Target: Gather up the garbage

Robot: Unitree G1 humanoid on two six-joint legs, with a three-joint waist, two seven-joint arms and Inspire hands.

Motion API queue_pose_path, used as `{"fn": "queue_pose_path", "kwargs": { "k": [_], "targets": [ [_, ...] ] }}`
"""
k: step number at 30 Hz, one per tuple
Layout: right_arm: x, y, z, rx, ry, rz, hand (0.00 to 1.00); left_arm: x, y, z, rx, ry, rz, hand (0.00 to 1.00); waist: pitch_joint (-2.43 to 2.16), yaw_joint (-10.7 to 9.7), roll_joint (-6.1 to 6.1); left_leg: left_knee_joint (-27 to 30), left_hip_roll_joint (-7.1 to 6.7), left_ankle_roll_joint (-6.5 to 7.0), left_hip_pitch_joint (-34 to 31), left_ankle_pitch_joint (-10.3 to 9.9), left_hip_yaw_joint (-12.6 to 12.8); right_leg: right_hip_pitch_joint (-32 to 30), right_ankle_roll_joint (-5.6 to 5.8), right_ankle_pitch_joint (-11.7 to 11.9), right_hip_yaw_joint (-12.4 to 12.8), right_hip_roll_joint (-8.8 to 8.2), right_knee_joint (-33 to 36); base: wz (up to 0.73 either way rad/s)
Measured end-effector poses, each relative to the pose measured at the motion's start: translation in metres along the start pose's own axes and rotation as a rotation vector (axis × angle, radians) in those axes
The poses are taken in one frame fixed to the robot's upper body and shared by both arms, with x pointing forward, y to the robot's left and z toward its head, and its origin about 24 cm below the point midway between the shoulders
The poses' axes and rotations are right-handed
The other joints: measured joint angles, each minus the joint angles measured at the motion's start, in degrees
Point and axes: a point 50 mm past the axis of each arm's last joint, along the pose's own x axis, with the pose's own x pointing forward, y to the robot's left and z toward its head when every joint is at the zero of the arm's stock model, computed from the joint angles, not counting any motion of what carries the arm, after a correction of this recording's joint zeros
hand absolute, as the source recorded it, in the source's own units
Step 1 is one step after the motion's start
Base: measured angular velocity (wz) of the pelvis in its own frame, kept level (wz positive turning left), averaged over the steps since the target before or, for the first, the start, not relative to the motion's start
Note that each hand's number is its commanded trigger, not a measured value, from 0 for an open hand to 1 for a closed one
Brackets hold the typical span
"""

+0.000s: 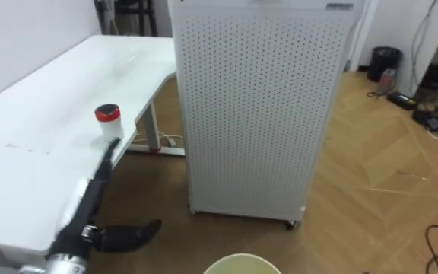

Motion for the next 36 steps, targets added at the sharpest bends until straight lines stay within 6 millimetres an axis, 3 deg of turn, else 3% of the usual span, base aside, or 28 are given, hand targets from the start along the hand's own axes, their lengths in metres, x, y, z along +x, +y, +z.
{"fn": "queue_pose_path", "kwargs": {
  "k": [8,14,16,18,21,23,25,26,28,30,31,32,33,34,35,36],
  "targets": [
    [-0.005,-0.002,-0.003,0.010,-0.014,-0.024,1.00,-0.009,0.012,-0.008,-0.002,0.040,0.117,0.00,0.06,-0.23,0.94,-4.39,-0.80,0.00,3.63,0.16,0.16,3.14,0.28,0.23,0.07,0.16,-4.58,-0.03],
    [-0.005,0.002,0.000,0.002,-0.033,-0.011,1.00,-0.009,0.014,-0.009,-0.013,0.045,0.158,0.00,0.23,-0.31,0.62,-5.40,-0.83,0.00,4.18,0.16,0.12,3.74,0.41,0.17,-0.31,0.35,-5.58,-0.03],
    [-0.005,0.002,0.000,0.006,-0.033,-0.011,1.00,-0.009,0.015,-0.009,-0.012,0.046,0.164,0.00,0.26,-0.02,0.51,-5.19,-0.68,0.00,4.37,0.16,0.06,4.35,0.40,0.16,-1.93,0.27,-5.50,-0.08],
    [-0.005,0.002,0.000,0.007,-0.035,-0.012,1.00,-0.009,0.016,-0.009,-0.009,0.045,0.169,0.00,0.37,0.21,0.37,-3.74,-0.40,-0.01,4.23,0.15,0.05,4.33,0.37,0.15,-2.03,0.37,-5.36,-0.16],
    [-0.005,0.003,0.000,0.001,-0.035,-0.003,1.00,-0.010,0.017,-0.011,-0.024,0.059,0.180,0.00,0.55,1.61,0.34,7.17,1.23,-0.02,0.41,0.14,-0.77,4.38,-0.60,-0.49,-2.49,1.06,-3.86,-0.37],
    [-0.005,0.004,0.000,-0.001,-0.037,-0.001,1.00,-0.010,0.017,-0.013,-0.030,0.072,0.184,0.00,0.97,1.55,1.06,14.92,2.25,-0.23,-2.42,0.27,-2.13,5.74,-1.20,-1.54,-3.49,1.40,-3.42,-0.23],
    [-0.005,0.004,-0.002,0.000,-0.028,-0.001,1.00,-0.013,0.016,-0.019,-0.024,0.101,0.179,0.00,1.36,1.27,1.34,21.89,3.11,-1.90,-5.34,2.18,-2.93,6.93,-1.70,-3.01,-4.41,1.63,-3.21,0.02],
    [-0.007,0.004,-0.006,0.002,-0.019,-0.003,1.00,-0.015,0.015,-0.022,-0.026,0.115,0.177,0.00,1.49,0.60,0.25,23.82,2.95,-1.79,-6.99,2.82,-3.31,7.17,-2.04,-3.87,-4.40,1.41,-2.99,0.28],
    [-0.007,0.000,-0.004,0.009,-0.023,-0.024,1.00,-0.011,0.014,-0.020,-0.047,0.109,0.184,0.00,1.68,-0.74,0.19,21.01,1.99,-0.95,-10.54,1.33,-3.66,6.67,-2.09,-4.85,-4.53,1.32,-2.45,0.57],
    [-0.007,-0.003,-0.004,0.011,-0.019,-0.044,1.00,-0.011,0.014,-0.019,-0.047,0.107,0.194,0.00,1.94,-0.18,-0.42,14.39,-0.21,-0.79,-14.07,1.25,-3.50,6.61,-2.02,-5.96,-3.59,0.69,-2.36,0.23],
    [-0.008,-0.006,-0.004,0.005,-0.019,-0.055,1.00,-0.011,0.015,-0.019,-0.046,0.107,0.199,0.00,1.78,0.62,-0.39,7.97,-1.37,-1.35,-15.92,2.65,-3.36,6.67,-1.56,-6.34,-3.34,0.14,-2.35,-0.29],
    [-0.008,-0.008,-0.004,-0.006,-0.013,-0.058,1.00,-0.011,0.016,-0.020,-0.045,0.108,0.210,0.00,1.48,1.86,0.07,2.31,-2.08,-0.09,-17.24,7.11,-3.46,7.05,-0.78,-6.81,-3.41,-0.47,-2.27,-0.35],
    [-0.008,-0.007,-0.006,-0.009,-0.007,-0.055,1.00,-0.011,0.017,-0.020,-0.043,0.108,0.218,0.00,1.39,2.21,-0.03,1.15,-2.36,0.30,-17.49,9.19,-3.50,7.44,-0.34,-7.21,-3.13,-0.72,-2.21,-0.18],
    [-0.009,-0.006,-0.009,-0.011,0.006,-0.049,1.00,-0.010,0.019,-0.020,-0.040,0.107,0.232,0.00,0.16,2.41,0.02,0.65,-3.51,1.56,-17.63,11.39,-3.22,7.82,0.87,-8.55,-3.31,-1.89,-1.61,0.12],
    [-0.010,-0.005,-0.011,-0.016,0.016,-0.045,1.00,-0.009,0.020,-0.019,-0.038,0.099,0.237,0.00,-0.36,2.11,-1.16,1.16,-5.27,3.30,-16.99,11.28,-2.74,8.11,2.32,-9.73,-3.48,-3.33,-1.24,0.17],
    [-0.010,-0.005,-0.012,-0.014,0.018,-0.044,1.00,-0.009,0.020,-0.018,-0.039,0.096,0.237,0.00,-0.54,2.36,-1.72,1.44,-6.03,3.96,-16.74,10.87,-2.33,8.34,2.88,-10.06,-3.22,-3.99,-1.24,0.00]
  ]
}}
